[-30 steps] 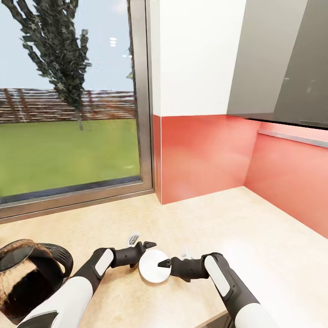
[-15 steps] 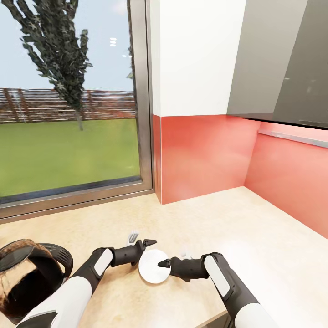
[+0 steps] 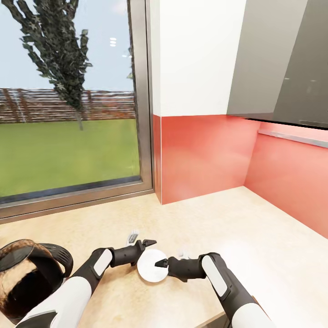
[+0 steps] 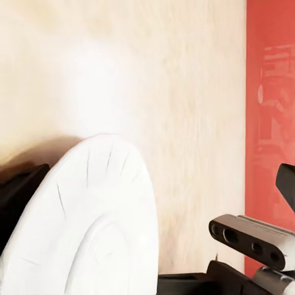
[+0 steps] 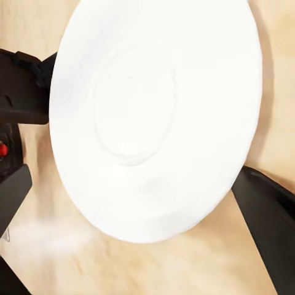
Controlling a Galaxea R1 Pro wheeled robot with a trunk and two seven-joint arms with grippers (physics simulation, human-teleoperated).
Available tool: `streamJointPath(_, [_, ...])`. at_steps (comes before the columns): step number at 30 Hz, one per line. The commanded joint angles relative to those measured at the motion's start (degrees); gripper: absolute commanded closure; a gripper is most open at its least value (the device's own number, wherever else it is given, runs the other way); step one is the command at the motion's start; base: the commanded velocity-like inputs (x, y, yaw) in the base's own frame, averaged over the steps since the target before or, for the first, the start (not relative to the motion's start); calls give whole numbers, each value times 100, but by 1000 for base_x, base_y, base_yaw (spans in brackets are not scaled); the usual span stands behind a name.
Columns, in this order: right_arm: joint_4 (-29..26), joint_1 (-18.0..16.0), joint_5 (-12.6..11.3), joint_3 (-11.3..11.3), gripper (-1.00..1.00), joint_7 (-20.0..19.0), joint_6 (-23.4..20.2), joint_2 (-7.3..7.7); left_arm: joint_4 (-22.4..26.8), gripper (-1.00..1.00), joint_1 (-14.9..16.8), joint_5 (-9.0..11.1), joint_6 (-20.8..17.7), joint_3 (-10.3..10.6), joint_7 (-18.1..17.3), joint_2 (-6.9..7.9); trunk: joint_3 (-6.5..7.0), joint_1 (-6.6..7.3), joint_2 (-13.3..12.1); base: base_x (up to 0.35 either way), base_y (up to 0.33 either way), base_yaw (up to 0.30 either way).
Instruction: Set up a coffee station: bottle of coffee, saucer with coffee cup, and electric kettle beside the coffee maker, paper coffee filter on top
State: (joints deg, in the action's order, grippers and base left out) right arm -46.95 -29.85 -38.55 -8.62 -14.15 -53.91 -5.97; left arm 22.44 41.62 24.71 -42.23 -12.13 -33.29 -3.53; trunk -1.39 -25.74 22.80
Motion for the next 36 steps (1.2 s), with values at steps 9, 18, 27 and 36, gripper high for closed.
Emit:
streamJointPath(9, [-6,-3,120,1,-100,-44,-14,-1,14,100,4,-116,-16,16,16,-4,-15,-4,12,0,0,0])
streamJointPath(18, [-7,-3,120,1,-100,-44,-14,-1,15,100,4,-104,-31,18,16,2,-15,-4,12,0,0,0])
streamJointPath(27, [-26,-3,120,1,-100,-50,-14,-1,33,100,4,-102,-31,19,16,2,-15,-4,12,0,0,0])
streamJointPath(36, [-197,-3,142,59,-100,-31,-14,42,89,100,32,-114,-31,4,35,4,-15,-4,12,0,0,0])
